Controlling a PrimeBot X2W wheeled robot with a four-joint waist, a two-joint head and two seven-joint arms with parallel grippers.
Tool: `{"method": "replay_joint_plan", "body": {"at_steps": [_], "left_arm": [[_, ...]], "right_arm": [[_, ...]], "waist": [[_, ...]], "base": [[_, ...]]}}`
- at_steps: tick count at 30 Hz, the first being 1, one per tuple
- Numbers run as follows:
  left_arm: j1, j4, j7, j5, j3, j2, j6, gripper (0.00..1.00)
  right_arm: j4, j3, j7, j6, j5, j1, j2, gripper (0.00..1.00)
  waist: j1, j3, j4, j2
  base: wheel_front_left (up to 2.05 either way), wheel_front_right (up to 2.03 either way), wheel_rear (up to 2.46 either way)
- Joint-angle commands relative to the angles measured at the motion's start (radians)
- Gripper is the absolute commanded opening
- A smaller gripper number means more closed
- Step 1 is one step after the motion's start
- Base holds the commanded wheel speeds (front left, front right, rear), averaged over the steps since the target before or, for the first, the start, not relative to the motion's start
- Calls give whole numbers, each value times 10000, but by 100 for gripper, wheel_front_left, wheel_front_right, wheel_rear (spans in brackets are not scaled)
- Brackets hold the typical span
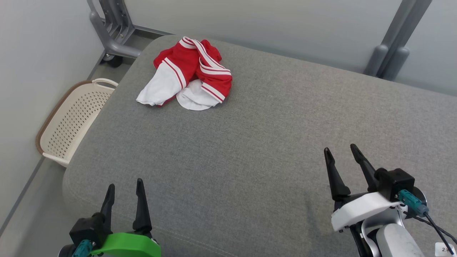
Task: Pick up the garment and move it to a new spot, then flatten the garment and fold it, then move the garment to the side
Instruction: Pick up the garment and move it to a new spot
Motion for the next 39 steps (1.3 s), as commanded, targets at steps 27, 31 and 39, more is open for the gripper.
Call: {"method": "replay_joint_plan", "body": {"at_steps": [27,31,39], "left_arm": [[-7759,3287,1484,194,123,1429,-1527,100],[-8695,4684,1696,145,-61,1227,-1752,100],[-9874,7289,1770,16,-67,1049,-1708,100]], "right_arm": [[-2143,-198,1017,-11,-1693,-2761,-31,100],[-2255,-278,1061,-11,-1824,-2881,-26,100],[-2567,-424,1143,-11,-2063,-2915,-26,100]], "waist": [[0,4443,-2292,0],[0,4780,-2619,0],[0,5183,-3010,0]], "base": [[0,0,0],[0,0,0],[0,0,0]]}}
